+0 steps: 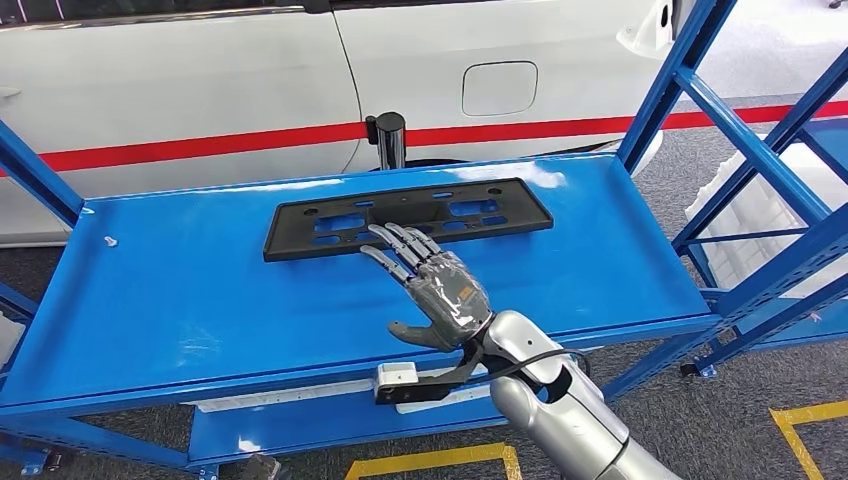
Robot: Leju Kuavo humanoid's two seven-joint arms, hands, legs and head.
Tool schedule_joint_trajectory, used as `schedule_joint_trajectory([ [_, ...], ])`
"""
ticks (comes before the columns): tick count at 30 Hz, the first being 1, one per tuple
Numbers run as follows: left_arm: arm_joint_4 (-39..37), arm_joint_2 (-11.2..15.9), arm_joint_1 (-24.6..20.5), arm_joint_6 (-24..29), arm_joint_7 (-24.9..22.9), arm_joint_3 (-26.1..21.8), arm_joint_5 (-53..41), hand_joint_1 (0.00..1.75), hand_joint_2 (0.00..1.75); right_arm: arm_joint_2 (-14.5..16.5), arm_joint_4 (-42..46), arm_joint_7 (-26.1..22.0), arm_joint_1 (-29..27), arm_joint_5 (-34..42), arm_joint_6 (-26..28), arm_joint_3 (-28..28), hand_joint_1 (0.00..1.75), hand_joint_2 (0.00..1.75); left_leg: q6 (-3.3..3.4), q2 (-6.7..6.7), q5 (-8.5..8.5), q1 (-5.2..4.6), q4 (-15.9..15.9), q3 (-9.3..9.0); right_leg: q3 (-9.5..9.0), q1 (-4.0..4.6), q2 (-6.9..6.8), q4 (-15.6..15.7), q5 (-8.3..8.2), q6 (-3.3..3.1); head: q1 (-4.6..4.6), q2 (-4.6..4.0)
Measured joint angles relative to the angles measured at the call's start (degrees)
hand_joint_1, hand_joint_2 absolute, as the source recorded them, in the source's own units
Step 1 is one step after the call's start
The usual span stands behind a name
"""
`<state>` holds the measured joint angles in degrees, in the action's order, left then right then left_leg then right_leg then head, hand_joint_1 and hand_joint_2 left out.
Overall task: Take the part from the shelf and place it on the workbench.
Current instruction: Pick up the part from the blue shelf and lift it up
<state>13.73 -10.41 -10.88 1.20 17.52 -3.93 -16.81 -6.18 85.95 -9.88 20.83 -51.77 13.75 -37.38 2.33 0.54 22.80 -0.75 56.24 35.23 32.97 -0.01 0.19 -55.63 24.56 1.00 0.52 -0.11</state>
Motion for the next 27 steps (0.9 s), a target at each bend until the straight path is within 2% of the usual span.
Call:
schedule_joint_trajectory([
  [9,0.0,-1.66,-0.06,-0.17,-0.95,0.1,-2.04,0.0,0.0,4.8,-13.36,3.62,7.18,-1.55,2.42,2.56,0.0,1.75,0.0,0.0,-0.04,0.0,0.01,-0.02,-0.01,0.0,0.0,-0.01,-0.02,0.01,0.0,0.0],
  [16,0.0,-2.44,-0.27,-0.88,-1.45,0.54,-3.64,0.0,0.0,7.1,-23.74,8.86,12.92,-2.51,4.91,7.82,0.0,1.75,0.01,0.01,-0.04,-0.01,0.03,-0.02,0.0,-0.01,0.0,-0.01,-0.02,0.02,-0.02,0.0],
  [21,0.0,-2.87,-0.76,-1.81,-2.45,1.58,-5.35,0.0,0.0,7.15,-28.06,12.9,13.39,-5.12,5.74,12.36,0.0,1.75,0.01,0.02,-0.03,-0.01,0.03,-0.01,0.0,-0.01,-0.01,0.0,-0.02,0.03,-0.01,0.0],
  [27,0.0,-3.27,-1.43,-2.72,-3.27,2.79,-6.6,0.0,0.0,6.71,-32.04,13.54,11.57,-7.9,4.73,17.36,0.0,1.75,0.01,0.01,-0.01,-0.02,0.03,-0.02,-0.01,-0.01,0.01,0.01,-0.02,0.03,-0.02,0.0],
])
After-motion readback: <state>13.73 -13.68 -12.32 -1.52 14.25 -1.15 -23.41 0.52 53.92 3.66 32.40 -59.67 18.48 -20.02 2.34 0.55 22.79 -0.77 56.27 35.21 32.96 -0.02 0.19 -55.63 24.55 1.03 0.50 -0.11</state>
